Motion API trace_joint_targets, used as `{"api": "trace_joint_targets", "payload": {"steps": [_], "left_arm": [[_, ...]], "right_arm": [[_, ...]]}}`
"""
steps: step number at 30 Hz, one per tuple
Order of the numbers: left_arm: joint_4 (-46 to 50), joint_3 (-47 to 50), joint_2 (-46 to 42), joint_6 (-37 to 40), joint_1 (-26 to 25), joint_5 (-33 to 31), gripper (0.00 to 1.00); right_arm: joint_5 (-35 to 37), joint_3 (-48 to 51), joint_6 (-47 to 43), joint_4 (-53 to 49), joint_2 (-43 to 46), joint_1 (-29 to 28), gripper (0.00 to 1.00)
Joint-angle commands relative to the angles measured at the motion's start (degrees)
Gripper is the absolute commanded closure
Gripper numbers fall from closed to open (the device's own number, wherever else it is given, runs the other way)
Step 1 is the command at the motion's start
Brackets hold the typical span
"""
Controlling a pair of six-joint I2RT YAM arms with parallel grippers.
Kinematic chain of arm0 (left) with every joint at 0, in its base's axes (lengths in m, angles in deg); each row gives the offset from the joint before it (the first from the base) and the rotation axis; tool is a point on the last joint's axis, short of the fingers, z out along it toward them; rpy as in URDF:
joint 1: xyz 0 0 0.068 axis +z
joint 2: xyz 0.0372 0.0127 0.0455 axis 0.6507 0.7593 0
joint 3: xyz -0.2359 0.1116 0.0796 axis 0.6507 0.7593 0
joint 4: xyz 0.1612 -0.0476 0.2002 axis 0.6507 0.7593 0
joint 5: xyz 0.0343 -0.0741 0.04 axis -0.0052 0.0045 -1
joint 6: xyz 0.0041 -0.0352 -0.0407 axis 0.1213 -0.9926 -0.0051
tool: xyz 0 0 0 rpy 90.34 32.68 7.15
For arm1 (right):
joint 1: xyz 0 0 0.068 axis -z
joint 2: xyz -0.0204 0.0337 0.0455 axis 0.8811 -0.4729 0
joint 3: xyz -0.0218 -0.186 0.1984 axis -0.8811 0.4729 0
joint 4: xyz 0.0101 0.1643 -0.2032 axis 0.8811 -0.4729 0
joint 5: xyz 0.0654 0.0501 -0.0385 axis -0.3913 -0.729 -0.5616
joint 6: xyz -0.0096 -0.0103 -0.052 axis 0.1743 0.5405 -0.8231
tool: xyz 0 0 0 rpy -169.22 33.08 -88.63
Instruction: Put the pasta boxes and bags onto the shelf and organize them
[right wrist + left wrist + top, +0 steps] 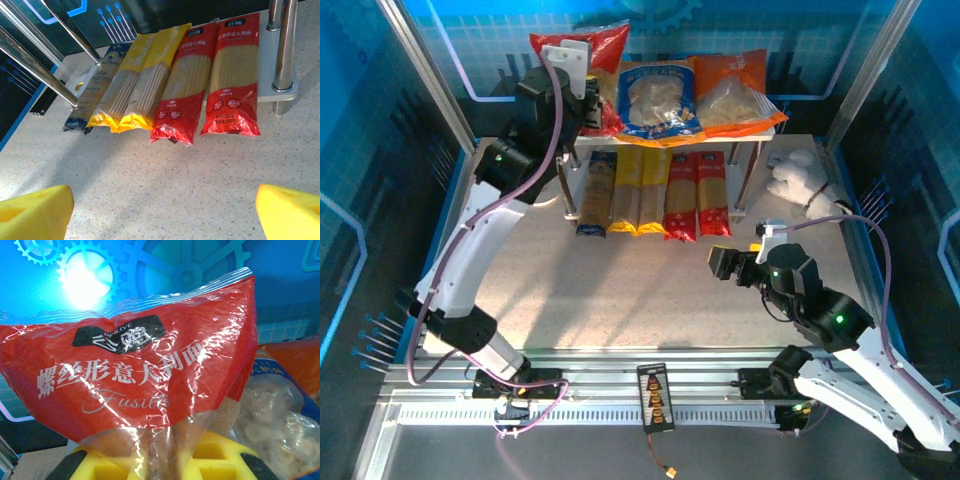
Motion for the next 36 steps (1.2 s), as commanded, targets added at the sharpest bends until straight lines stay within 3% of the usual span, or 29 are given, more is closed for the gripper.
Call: {"api": "trace_joint_targets", "payload": {"steps": [1,9,14,36], "left_arm": [[-7.27,-7.24,0.68,0.99,1.19,-1.78,1.00],[-5.35,-10.67,4.57,1.16,4.11,-3.65,1.00],[-4.05,-10.62,5.58,-1.13,6.81,-1.59,1.00],[0.47,-10.80,11.77,-6.11,9.84,3.01,1.00]], "right_arm": [[-2.14,0.05,-1.05,1.33,0.11,1.77,0.06],[-5.12,0.36,-1.41,1.51,-0.02,4.81,0.06],[-6.99,0.53,-1.41,1.88,-0.55,6.57,0.06],[-10.77,1.37,-0.53,4.06,-2.87,9.26,0.06]]}}
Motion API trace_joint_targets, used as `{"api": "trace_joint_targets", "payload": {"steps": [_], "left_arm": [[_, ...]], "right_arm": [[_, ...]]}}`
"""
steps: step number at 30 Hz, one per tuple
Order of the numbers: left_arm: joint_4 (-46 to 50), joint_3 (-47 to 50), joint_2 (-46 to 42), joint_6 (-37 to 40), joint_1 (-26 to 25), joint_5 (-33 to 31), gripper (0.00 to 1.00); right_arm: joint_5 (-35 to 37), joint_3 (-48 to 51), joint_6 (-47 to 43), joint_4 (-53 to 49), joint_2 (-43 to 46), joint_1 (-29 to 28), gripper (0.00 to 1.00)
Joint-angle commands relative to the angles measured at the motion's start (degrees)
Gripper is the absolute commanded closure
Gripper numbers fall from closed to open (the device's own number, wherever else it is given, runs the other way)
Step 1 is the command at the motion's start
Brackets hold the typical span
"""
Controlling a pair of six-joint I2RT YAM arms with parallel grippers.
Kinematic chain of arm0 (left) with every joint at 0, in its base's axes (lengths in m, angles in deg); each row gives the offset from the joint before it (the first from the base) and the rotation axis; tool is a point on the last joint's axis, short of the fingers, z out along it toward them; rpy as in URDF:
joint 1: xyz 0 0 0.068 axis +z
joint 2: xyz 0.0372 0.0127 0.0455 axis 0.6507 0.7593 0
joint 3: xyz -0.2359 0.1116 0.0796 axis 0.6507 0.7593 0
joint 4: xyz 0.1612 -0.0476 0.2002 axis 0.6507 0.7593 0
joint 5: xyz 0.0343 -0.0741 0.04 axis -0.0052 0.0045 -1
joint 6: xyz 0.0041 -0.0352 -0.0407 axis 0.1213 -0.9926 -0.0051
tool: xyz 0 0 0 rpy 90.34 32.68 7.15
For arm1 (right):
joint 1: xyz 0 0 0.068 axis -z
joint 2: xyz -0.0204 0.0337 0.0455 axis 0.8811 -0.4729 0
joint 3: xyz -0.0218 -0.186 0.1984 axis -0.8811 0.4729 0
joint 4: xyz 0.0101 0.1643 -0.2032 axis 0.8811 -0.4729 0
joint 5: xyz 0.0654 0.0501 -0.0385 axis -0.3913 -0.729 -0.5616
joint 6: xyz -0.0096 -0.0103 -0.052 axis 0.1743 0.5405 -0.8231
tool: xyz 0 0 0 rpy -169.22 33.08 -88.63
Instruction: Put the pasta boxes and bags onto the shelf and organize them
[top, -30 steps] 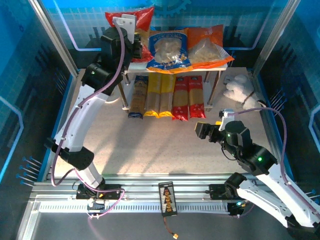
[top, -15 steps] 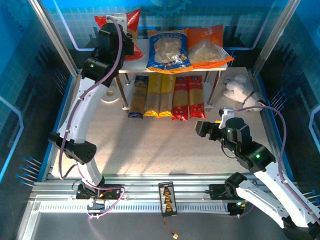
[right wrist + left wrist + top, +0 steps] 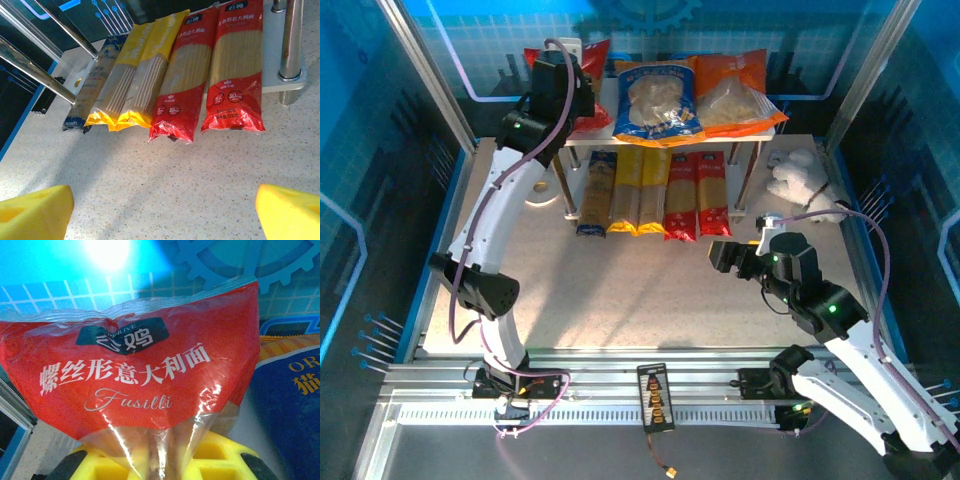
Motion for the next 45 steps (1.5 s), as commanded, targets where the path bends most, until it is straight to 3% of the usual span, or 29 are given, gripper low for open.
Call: {"api": "trace_joint_targets", "payload": {"steps": [1,31,36,41,45], "left_arm": [[-5.30,-3.32,-0.47,-1.78,0.58,0.79,1.00],[-4.25,-3.93,1.04,-6.77,0.61,4.74,0.97],[-4.15,-2.41,1.40,-7.59,0.56,5.34,0.84],[-3.71,-2.40,1.49,-7.84,0.61,5.96,0.78],[-3.29,-2.40,1.23,-8.08,0.61,5.96,0.59]], "right_arm": [[-1.48,0.98,0.19,2.15,-0.36,0.93,0.06],[-3.51,2.29,0.70,1.69,1.30,2.99,0.06],[-3.56,2.31,0.72,1.55,1.65,3.04,0.06],[-3.53,2.27,0.90,1.45,1.84,3.23,0.06],[-3.79,2.42,1.23,1.60,2.00,3.35,0.06]]}}
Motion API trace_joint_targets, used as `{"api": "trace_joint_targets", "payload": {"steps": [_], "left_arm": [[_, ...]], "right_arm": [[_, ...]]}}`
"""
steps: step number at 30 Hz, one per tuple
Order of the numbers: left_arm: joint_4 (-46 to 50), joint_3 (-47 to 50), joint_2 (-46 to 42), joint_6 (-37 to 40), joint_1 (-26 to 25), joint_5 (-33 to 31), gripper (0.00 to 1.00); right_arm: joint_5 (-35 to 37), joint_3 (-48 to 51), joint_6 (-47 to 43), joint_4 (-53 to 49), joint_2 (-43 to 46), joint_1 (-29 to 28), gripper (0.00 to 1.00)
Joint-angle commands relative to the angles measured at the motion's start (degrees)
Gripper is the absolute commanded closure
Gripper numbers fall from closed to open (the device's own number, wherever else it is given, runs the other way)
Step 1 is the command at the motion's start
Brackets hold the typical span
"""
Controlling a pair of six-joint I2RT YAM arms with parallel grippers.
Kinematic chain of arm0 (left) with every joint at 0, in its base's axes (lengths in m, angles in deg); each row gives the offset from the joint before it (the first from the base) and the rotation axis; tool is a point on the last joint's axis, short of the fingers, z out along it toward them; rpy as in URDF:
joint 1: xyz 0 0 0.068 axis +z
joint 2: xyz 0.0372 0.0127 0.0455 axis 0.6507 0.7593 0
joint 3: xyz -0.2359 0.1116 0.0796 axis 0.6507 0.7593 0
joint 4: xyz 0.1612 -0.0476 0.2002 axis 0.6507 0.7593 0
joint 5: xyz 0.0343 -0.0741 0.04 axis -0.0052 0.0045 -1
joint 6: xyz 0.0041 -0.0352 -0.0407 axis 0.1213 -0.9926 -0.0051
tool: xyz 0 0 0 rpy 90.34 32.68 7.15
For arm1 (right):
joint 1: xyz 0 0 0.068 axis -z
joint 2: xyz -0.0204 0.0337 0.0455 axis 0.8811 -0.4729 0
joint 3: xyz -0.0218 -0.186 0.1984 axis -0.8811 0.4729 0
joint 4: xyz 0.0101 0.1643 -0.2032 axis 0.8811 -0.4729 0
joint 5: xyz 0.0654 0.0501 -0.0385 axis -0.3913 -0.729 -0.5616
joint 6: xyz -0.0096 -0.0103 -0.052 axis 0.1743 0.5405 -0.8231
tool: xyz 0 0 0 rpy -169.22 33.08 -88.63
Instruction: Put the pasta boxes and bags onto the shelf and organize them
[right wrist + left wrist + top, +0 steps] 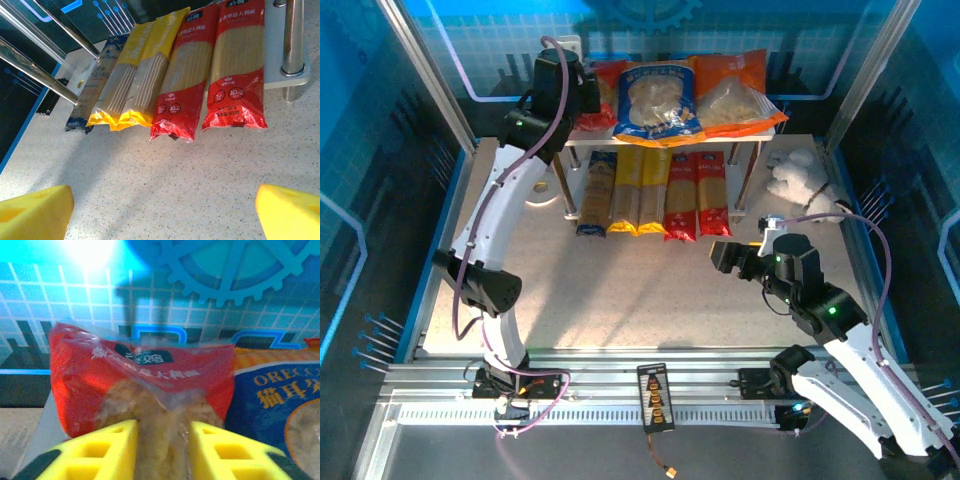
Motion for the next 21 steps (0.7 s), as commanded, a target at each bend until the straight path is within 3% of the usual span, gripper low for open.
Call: {"api": "trace_joint_targets", "payload": {"steps": [1,10,21], "left_arm": [[-2.30,-0.79,-0.47,-0.49,0.39,0.90,0.55],[-3.07,1.46,-3.04,-1.08,0.39,1.61,0.41],[-7.79,10.69,-13.07,0.99,0.39,1.23,0.48]], "right_arm": [[-0.84,0.63,0.99,0.32,0.89,0.88,0.06],[-1.51,0.41,1.38,0.34,0.89,1.01,0.06],[-2.26,-0.37,1.81,0.23,0.50,1.03,0.06]]}}
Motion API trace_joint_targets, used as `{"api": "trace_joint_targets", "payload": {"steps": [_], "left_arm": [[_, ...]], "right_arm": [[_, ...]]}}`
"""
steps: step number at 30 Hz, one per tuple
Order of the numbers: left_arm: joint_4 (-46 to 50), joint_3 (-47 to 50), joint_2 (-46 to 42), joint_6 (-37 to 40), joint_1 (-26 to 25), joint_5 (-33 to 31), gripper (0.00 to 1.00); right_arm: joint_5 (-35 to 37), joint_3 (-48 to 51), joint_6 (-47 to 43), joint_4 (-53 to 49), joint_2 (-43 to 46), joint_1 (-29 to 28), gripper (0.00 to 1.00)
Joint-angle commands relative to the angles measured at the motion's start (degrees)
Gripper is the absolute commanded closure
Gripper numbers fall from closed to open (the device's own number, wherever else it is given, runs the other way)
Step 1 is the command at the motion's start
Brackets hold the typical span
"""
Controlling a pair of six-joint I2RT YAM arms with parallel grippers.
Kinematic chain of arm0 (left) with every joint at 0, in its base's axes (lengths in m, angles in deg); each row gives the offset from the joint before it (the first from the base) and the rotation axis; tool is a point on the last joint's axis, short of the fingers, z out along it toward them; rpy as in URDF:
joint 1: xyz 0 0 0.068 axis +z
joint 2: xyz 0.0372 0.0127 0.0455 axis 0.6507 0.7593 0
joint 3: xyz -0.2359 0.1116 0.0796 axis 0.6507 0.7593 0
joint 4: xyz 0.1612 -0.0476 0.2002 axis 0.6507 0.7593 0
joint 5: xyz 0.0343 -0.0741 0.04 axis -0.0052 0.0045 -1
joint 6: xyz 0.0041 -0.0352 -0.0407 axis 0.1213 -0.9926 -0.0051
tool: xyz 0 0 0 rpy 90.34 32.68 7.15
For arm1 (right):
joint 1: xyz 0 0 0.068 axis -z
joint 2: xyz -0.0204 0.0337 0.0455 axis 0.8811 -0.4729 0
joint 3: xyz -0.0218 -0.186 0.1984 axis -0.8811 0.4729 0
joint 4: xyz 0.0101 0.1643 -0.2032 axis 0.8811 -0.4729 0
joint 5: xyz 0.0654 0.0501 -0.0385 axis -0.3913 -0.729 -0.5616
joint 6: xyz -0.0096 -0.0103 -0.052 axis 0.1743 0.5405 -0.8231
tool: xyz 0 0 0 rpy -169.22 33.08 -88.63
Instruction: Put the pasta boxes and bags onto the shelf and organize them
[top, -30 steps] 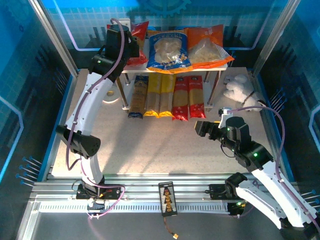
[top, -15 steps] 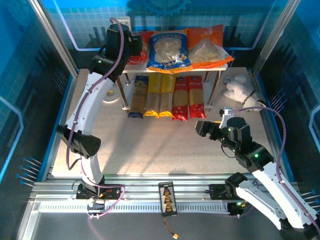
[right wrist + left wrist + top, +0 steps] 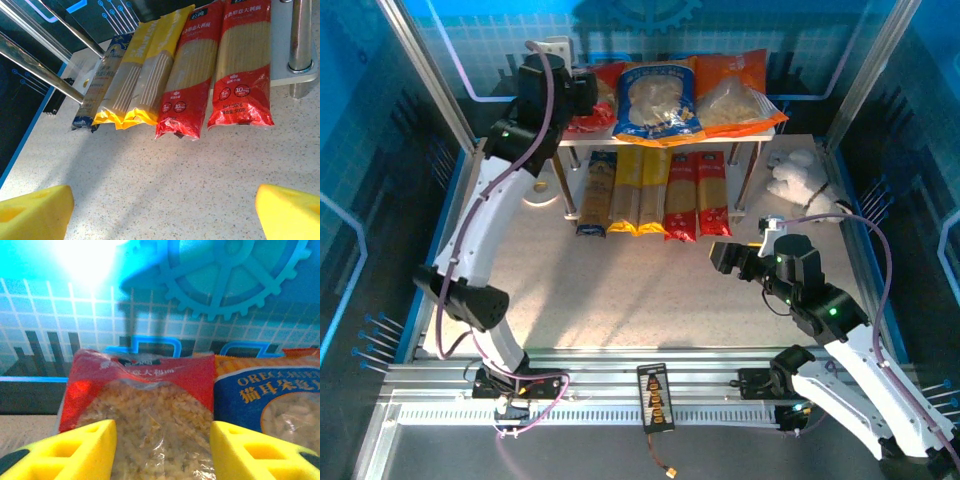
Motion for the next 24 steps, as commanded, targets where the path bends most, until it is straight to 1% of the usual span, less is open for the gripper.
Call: {"api": "trace_joint_targets", "payload": {"steps": [1,2,4,7,9,11,14,24], "left_arm": [[-3.62,2.79,-5.04,0.94,0.37,0.51,0.47],[-3.66,3.78,-5.92,1.23,0.29,0.64,0.48],[-3.67,5.87,-7.52,2.01,0.28,0.49,0.53],[-3.47,9.63,-9.50,3.23,0.28,-0.32,0.71],[-3.15,11.96,-10.38,3.84,0.28,-0.65,0.79],[-2.48,13.30,-10.59,4.15,0.28,-0.47,0.83],[-1.54,14.46,-10.26,4.06,0.28,0.52,0.86],[0.27,18.07,-9.12,4.12,0.19,3.65,0.86]], "right_arm": [[-1.12,-0.49,0.93,0.23,0.01,0.95,0.06],[-1.22,-0.65,0.95,0.23,-0.07,0.98,0.06],[-1.31,-0.85,1.12,0.12,-0.10,0.96,0.06],[-1.40,-0.98,1.45,-0.01,0.08,0.92,0.06],[-1.45,-1.03,1.65,-0.07,0.17,0.98,0.06],[-1.48,-1.02,1.88,-0.16,0.17,0.92,0.06],[-1.77,-1.03,2.29,-0.16,0.17,0.98,0.06],[-1.44,-0.54,3.15,-0.88,1.23,0.87,0.06]]}}
